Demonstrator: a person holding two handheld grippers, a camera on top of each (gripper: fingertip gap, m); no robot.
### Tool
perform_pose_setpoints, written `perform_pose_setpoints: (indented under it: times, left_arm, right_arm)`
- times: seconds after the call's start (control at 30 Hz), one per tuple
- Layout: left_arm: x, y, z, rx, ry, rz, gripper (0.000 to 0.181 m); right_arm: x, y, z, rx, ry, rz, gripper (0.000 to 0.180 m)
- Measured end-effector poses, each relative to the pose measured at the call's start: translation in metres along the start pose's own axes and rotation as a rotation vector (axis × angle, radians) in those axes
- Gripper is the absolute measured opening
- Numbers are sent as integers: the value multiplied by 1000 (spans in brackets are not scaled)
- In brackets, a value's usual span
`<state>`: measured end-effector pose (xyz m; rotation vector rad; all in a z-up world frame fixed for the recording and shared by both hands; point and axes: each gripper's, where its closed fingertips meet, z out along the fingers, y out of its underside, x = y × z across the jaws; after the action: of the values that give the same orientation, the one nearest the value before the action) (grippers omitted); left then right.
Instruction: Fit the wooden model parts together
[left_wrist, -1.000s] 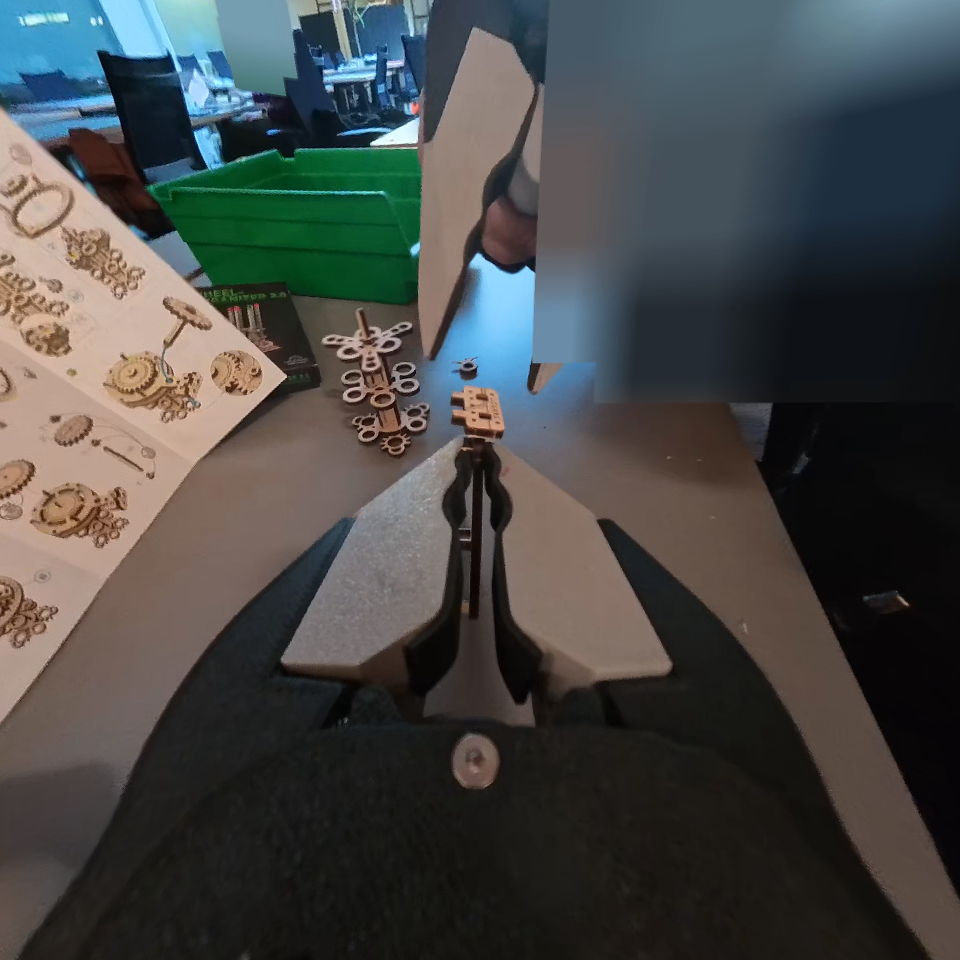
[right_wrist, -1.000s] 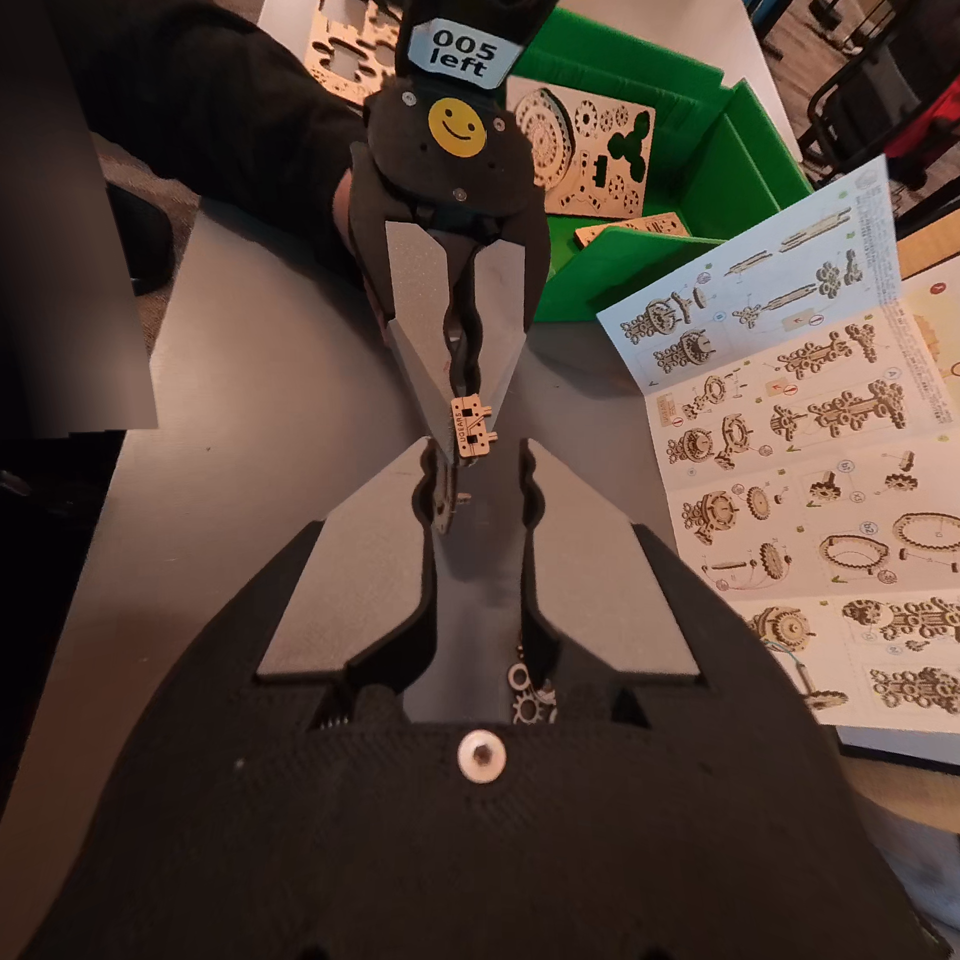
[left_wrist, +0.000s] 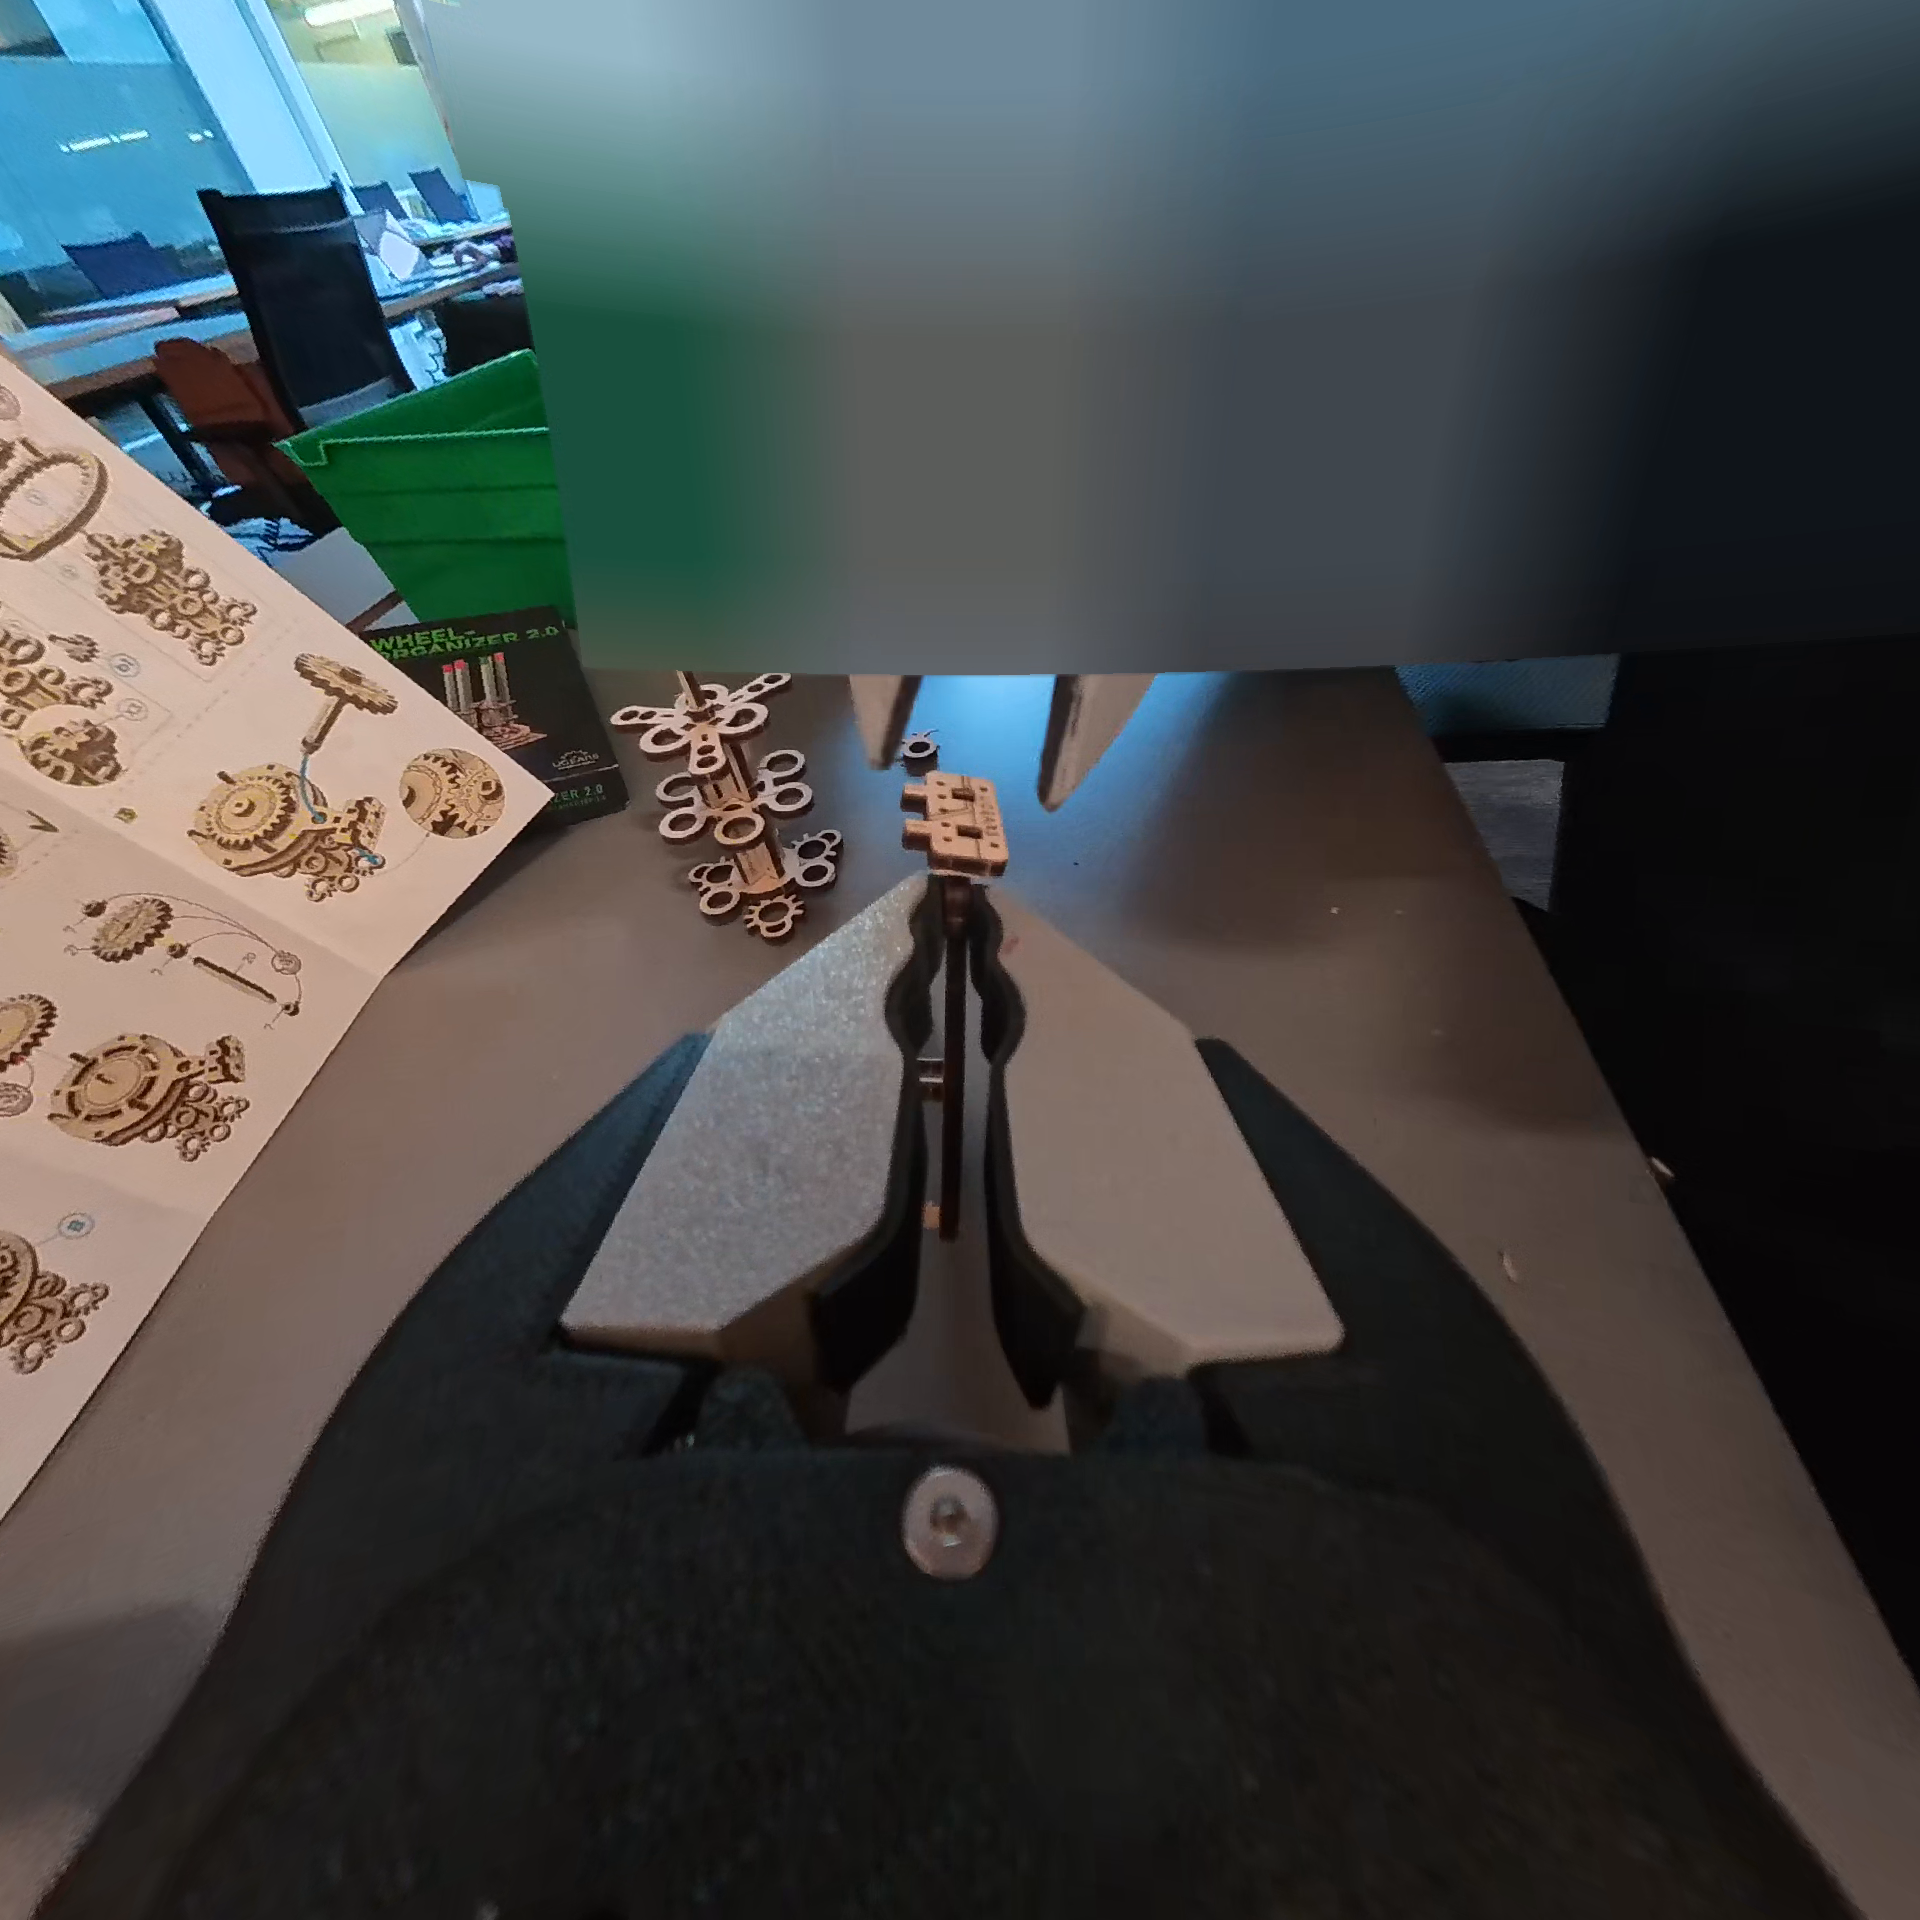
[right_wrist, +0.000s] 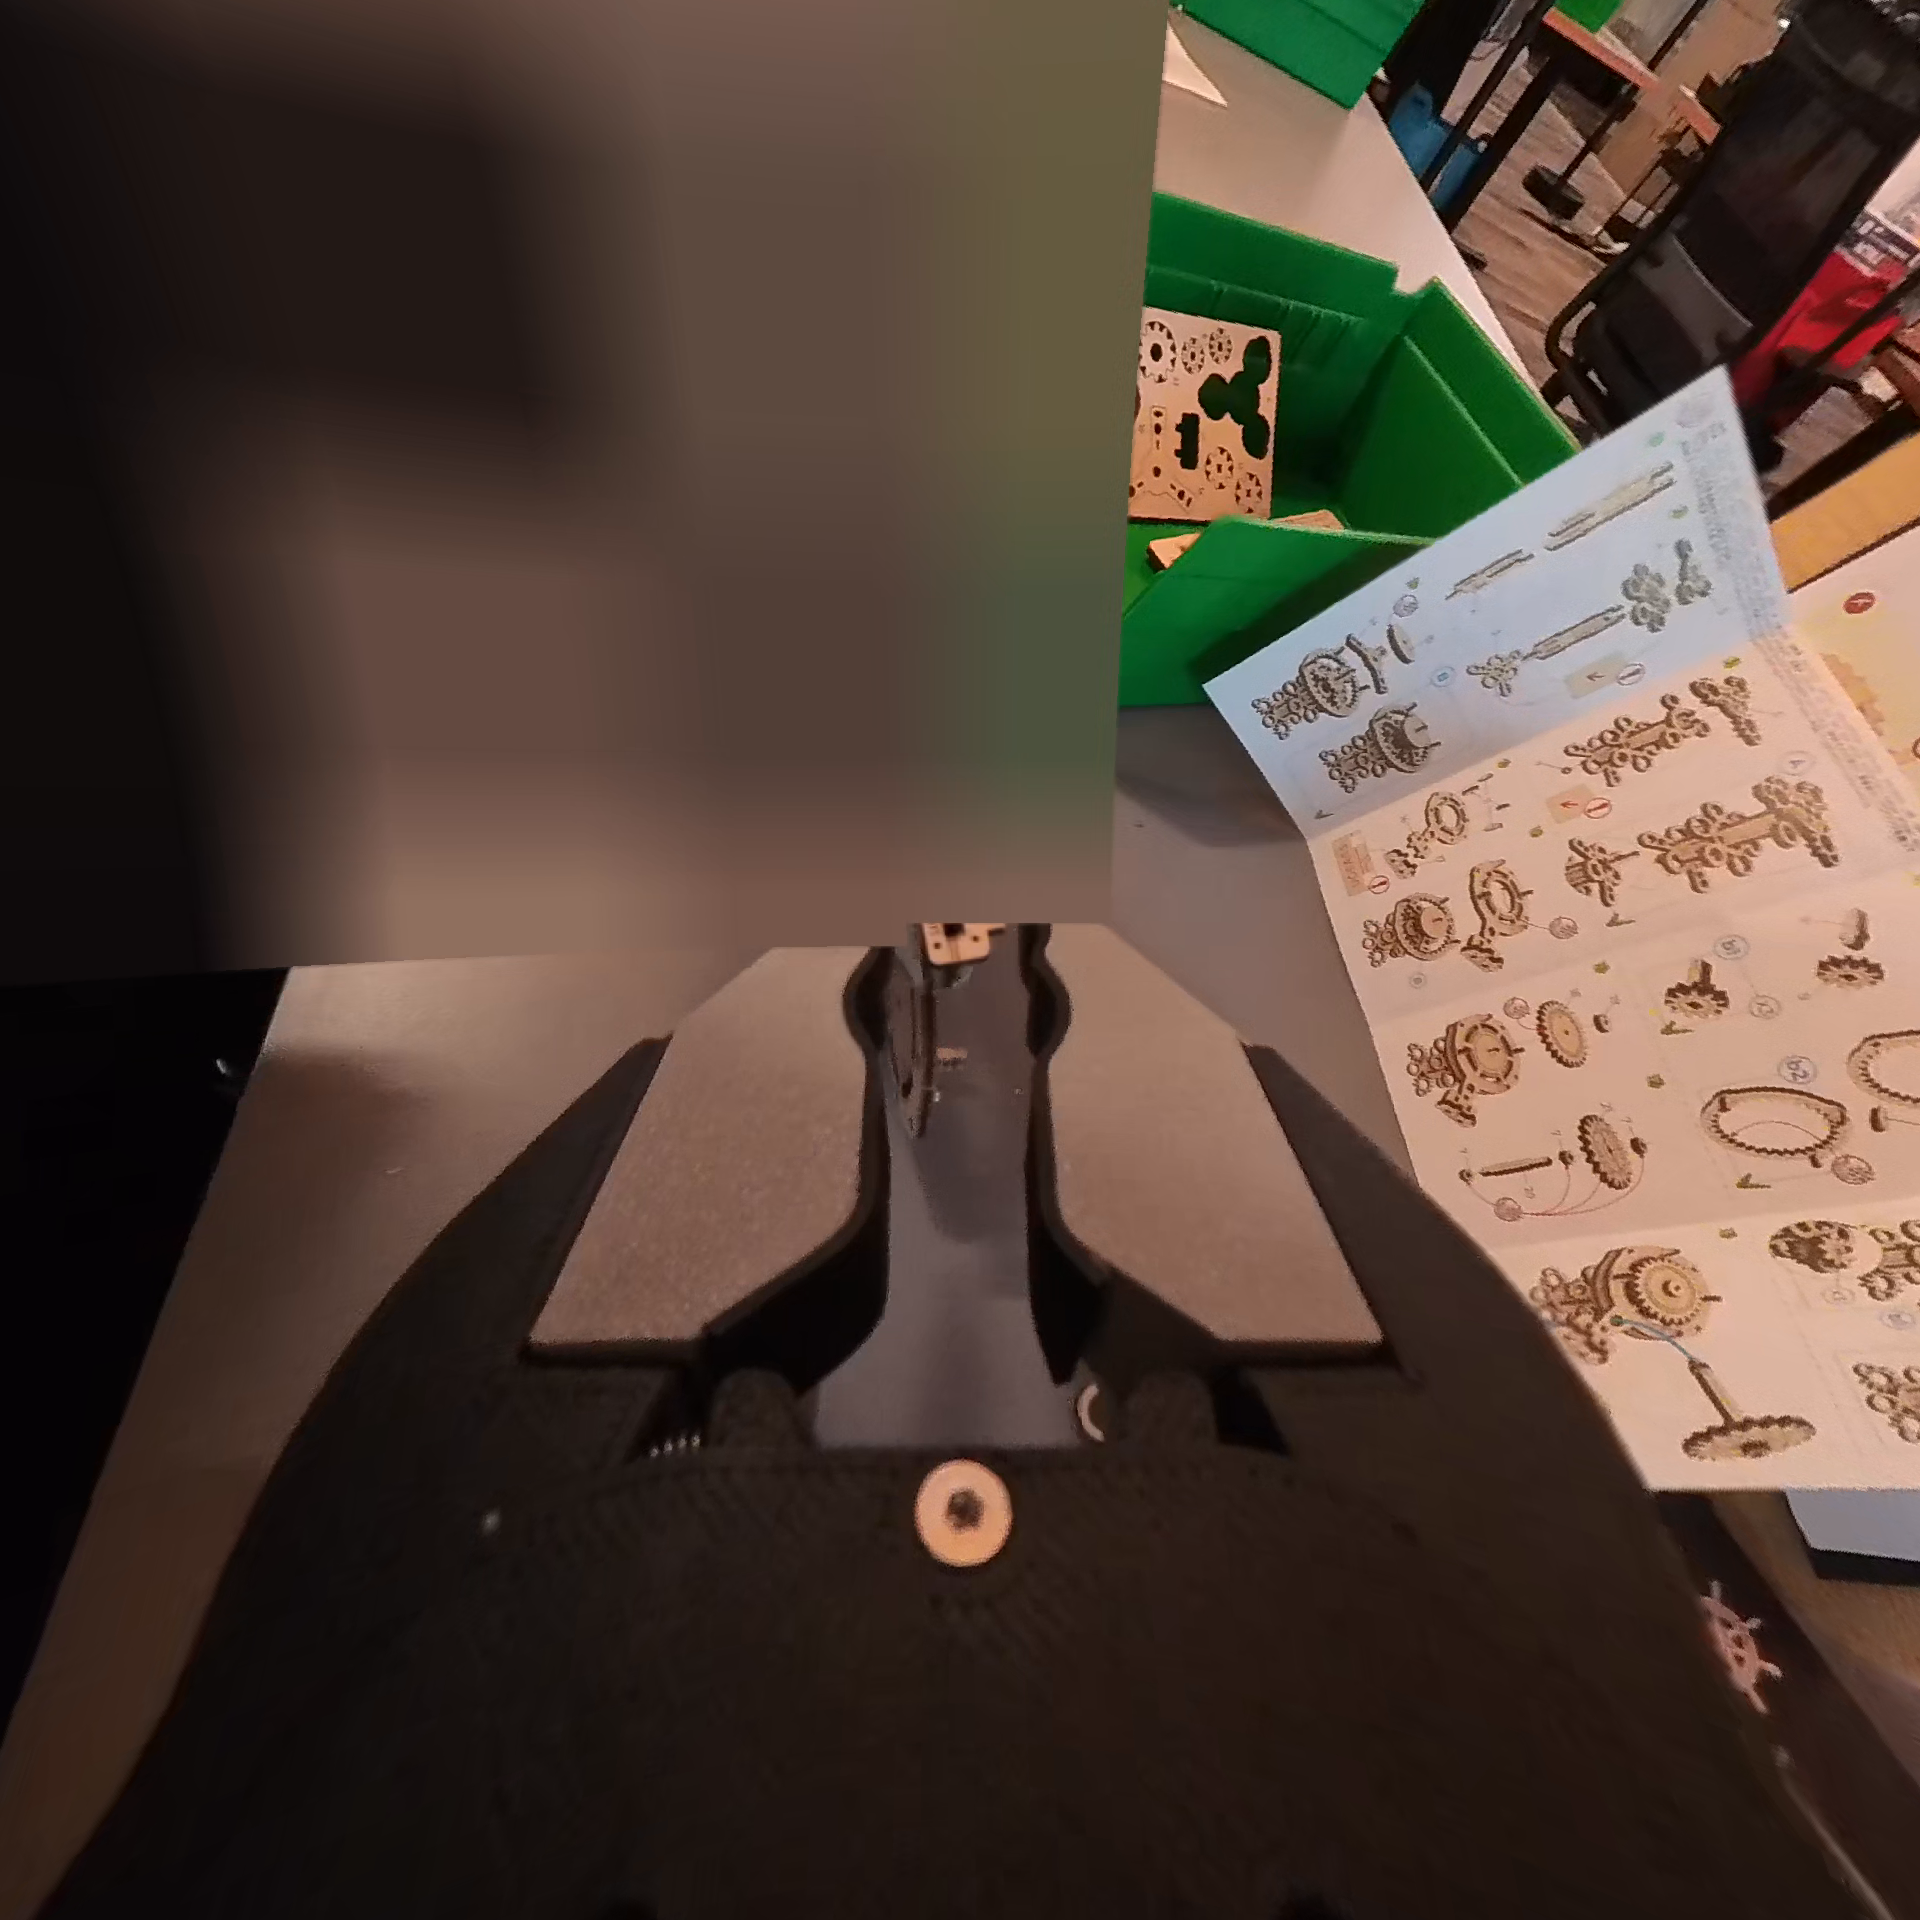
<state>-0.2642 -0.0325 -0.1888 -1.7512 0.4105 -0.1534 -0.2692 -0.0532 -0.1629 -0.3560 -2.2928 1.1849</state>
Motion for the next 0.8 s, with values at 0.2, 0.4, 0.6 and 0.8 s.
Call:
perform_pose_setpoints:
  times: [0.2,0.4,0.6,0.8]
  left_arm:
    - [1,0,1,-3,0,3,1]
    - [0,0,1,-2,-4,-6,1]
    - [2,0,2,-5,11,-20,1]
    - [-2,0,-1,2,9,-64,0]
  right_arm:
    - [1,3,8,-74,36,-41,15]
    - [-4,8,11,-105,14,-46,5]
    - [-4,7,5,-80,-22,-1,2]
    - [-6,13,-16,-42,-163,221,0]
